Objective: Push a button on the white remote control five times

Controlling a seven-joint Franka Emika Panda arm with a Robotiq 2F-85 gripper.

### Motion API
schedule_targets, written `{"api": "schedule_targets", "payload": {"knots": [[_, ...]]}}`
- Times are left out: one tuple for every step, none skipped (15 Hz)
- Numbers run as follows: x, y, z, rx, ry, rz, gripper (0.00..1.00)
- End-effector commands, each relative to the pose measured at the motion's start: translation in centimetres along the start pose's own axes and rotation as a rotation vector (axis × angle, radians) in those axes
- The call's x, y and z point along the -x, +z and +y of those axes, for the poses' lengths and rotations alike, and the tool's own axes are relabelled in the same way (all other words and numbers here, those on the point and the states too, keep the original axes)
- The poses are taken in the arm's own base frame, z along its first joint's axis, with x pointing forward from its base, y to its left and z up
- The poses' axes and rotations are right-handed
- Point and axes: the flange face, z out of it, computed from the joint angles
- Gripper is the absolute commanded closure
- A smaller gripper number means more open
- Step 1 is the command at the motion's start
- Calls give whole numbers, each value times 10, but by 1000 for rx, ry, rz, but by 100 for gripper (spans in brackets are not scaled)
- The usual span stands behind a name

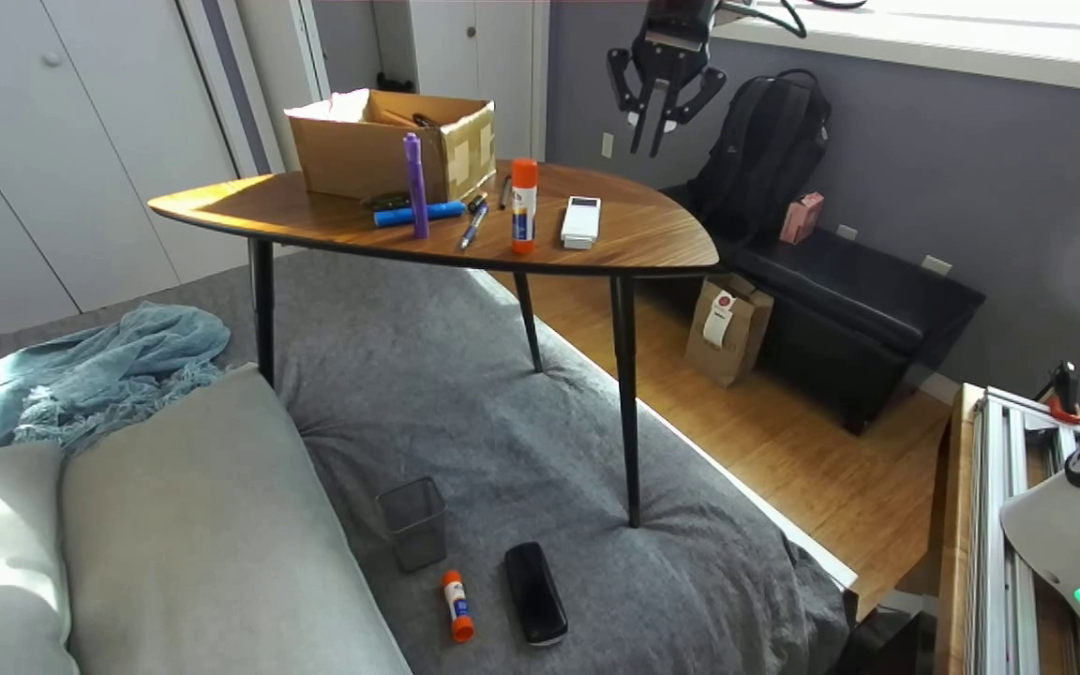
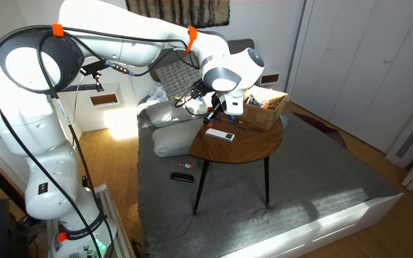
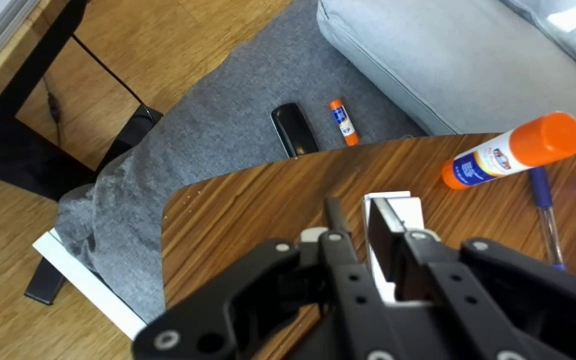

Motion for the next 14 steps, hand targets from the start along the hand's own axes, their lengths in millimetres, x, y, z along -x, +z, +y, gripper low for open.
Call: {"api": "schedule_targets", "payload": {"knots": [[-8,11,-34,-2,61,7,100],[-9,16,-40,3,67,15,100],[-10,20,-46,2,72,21,100],[-10,24,-51,9,75,25,100],[-11,28,-55,14,81,24,100],[-11,31,-58,18,84,26,100],[-12,34,-60,24,89,25,100],[-13,36,-62,29,91,25,100],[-15,38,-64,31,95,27,100],[-17,41,-64,38,96,29,100],[-20,43,-65,43,96,28,100],[-22,45,-65,45,98,29,100],[-24,47,-66,48,98,31,100],[-26,49,-66,53,99,28,100]]}}
